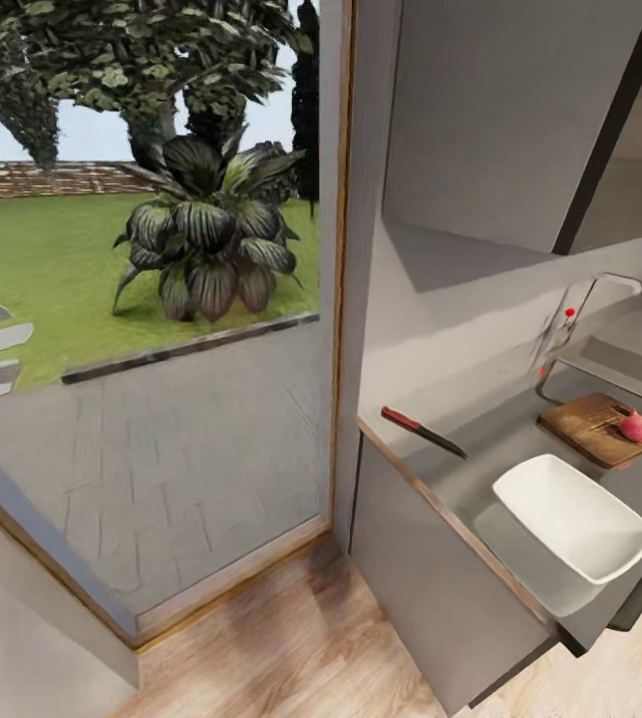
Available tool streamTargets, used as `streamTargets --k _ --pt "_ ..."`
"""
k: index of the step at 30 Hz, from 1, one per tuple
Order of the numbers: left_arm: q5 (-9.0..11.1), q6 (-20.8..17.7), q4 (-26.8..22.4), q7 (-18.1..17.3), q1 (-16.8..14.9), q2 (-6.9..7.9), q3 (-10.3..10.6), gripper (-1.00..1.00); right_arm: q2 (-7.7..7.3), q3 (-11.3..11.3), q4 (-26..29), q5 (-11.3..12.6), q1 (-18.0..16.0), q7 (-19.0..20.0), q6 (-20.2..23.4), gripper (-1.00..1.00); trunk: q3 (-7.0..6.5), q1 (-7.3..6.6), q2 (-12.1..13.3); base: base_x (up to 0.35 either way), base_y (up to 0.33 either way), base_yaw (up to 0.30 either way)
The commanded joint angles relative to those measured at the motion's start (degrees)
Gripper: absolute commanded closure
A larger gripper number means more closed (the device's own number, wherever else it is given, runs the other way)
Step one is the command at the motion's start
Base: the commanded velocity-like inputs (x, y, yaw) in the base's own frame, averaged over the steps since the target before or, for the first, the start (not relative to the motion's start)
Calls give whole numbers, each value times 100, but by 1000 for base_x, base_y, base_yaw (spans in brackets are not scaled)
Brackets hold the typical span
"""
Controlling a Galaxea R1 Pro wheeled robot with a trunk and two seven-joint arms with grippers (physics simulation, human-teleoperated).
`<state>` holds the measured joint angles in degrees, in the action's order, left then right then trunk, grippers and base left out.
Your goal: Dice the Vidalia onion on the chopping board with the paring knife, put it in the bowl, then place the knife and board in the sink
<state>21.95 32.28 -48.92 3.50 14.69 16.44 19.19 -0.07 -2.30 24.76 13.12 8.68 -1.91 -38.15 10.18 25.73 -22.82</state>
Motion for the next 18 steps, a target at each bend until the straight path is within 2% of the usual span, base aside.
streamTargets --k 1,18 --pt "28 16 -6 37 -2 9 32 -100 -2 -25 11 32 2 -20 -9 -100 6 5 -10 68 114 -264" --pt "28 15 8 37 -2 0 34 -100 -2 -25 10 30 2 -20 -9 -100 -41 5 -10 8 13 -264"
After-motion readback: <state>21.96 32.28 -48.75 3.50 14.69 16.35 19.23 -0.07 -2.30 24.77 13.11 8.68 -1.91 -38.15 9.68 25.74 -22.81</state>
